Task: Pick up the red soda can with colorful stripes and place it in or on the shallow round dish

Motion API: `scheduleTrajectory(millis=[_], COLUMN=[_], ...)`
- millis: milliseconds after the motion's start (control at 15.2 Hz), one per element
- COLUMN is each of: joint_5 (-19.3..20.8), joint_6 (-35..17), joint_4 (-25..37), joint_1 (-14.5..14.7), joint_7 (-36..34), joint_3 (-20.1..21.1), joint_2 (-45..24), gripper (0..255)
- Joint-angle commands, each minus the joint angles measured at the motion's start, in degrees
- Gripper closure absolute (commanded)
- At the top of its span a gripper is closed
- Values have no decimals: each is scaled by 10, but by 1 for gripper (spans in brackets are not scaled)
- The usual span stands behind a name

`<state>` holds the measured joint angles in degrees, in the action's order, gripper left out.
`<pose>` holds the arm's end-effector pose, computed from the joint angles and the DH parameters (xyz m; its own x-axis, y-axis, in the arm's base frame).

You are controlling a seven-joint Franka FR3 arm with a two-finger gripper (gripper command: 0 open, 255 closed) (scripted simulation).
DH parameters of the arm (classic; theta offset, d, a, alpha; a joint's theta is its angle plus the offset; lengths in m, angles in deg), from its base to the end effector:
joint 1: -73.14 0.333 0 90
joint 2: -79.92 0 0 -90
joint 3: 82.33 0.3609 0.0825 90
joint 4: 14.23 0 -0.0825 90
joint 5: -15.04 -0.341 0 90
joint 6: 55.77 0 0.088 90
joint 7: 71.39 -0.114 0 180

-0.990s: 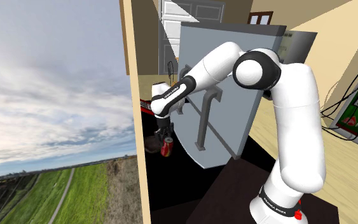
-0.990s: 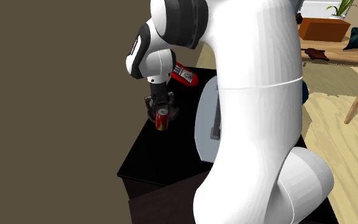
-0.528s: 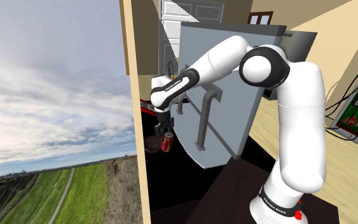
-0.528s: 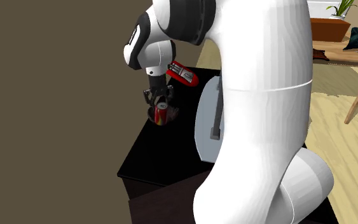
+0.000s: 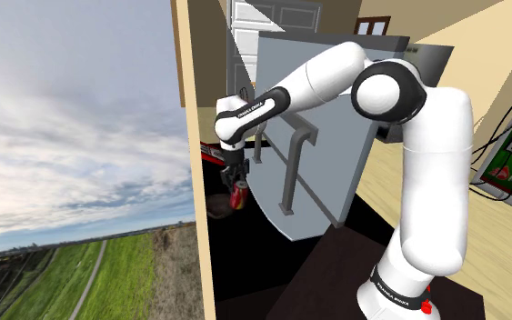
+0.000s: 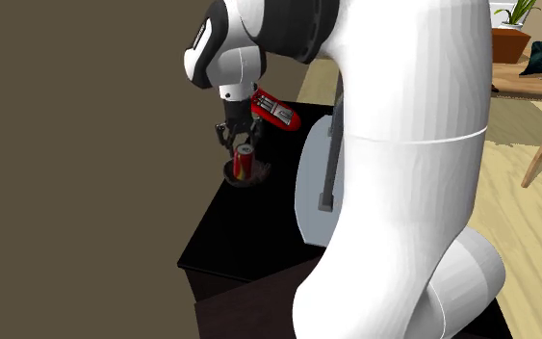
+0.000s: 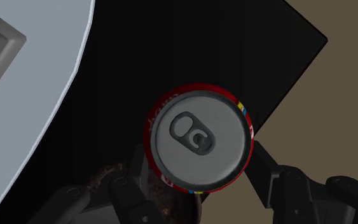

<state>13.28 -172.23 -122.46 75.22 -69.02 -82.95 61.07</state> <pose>0.5817 0.0173 0.3799 0.9816 0.0526 -0.1834 0.0482 -0.9984 -0.0286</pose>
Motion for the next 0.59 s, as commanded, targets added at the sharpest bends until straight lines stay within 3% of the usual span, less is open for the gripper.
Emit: scheduleTrajectory(millis=[0, 528], joint_5=[0, 0], joint_6=[18, 160], joint_4=[33, 353], joint_1=[-3, -22], joint_7=[3, 23], joint_3=[-1, -8], joint_2=[-15, -194], gripper=[255, 255])
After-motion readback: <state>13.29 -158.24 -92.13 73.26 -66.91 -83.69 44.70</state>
